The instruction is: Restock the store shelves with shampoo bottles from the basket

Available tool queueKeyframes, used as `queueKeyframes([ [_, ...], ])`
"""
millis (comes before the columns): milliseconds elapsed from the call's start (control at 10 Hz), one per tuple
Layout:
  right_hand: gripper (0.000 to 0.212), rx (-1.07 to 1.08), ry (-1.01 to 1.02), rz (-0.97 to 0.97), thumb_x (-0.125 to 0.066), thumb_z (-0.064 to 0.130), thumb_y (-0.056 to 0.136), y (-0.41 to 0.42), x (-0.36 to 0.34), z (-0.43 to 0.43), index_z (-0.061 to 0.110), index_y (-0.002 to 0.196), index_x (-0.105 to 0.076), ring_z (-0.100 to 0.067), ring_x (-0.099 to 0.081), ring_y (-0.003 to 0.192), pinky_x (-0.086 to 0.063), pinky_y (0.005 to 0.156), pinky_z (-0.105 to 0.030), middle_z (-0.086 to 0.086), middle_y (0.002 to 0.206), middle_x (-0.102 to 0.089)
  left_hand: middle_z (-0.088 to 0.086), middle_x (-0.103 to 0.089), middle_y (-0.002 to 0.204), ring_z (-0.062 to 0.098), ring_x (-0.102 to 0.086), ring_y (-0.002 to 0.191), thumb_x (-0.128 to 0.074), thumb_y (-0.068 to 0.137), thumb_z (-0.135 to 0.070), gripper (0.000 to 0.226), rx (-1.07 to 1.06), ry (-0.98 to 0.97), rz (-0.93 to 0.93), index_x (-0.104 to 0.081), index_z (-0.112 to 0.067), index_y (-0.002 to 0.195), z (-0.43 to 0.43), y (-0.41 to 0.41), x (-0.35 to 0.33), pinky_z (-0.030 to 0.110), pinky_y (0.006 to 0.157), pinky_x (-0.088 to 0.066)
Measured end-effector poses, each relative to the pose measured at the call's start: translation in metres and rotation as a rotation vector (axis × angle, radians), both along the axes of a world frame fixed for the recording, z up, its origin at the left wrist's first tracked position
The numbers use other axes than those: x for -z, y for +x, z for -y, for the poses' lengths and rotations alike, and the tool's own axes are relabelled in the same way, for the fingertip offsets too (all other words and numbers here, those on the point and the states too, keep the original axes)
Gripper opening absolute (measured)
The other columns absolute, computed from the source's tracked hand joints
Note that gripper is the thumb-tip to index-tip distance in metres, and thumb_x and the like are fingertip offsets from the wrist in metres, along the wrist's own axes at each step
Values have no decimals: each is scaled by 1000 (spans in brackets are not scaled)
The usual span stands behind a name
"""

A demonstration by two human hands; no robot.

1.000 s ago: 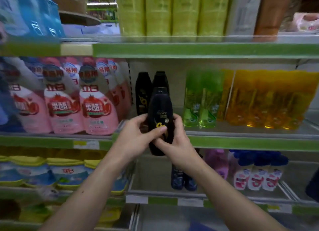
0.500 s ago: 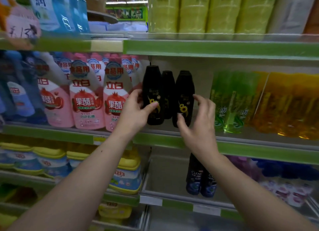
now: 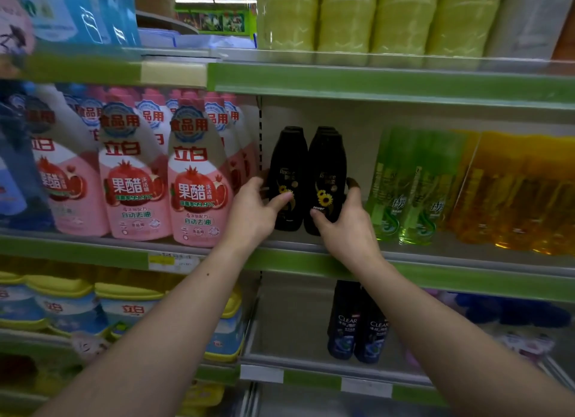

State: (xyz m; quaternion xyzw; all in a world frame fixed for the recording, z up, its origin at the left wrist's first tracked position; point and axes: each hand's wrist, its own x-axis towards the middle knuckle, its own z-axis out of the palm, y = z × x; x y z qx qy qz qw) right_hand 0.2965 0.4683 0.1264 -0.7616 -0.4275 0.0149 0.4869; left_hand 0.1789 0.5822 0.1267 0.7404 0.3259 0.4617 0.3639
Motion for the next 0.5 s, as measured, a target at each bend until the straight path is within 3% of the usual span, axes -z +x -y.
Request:
queueKeyframes([
  [200, 59, 17, -21, 15, -67, 31, 93, 1, 4, -5, 14, 139, -35, -31, -60, 118, -53, 93, -44, -10, 130, -61, 4, -66, 124, 19, -63, 114, -71, 90, -36, 42, -18, 31, -27, -59, -15, 125, 1, 1, 3, 42, 98, -54],
  [500, 56, -1, 44, -12, -66, 30, 94, -2, 1, 5, 13, 140, -38, -28, -59, 121, -52, 94, -38, -9, 133, -60, 11, -53, 145, 25, -50, 133, -73, 87, -39, 73, -160, 46, 11, -44, -8, 145, 8, 1, 9, 44, 110, -44],
])
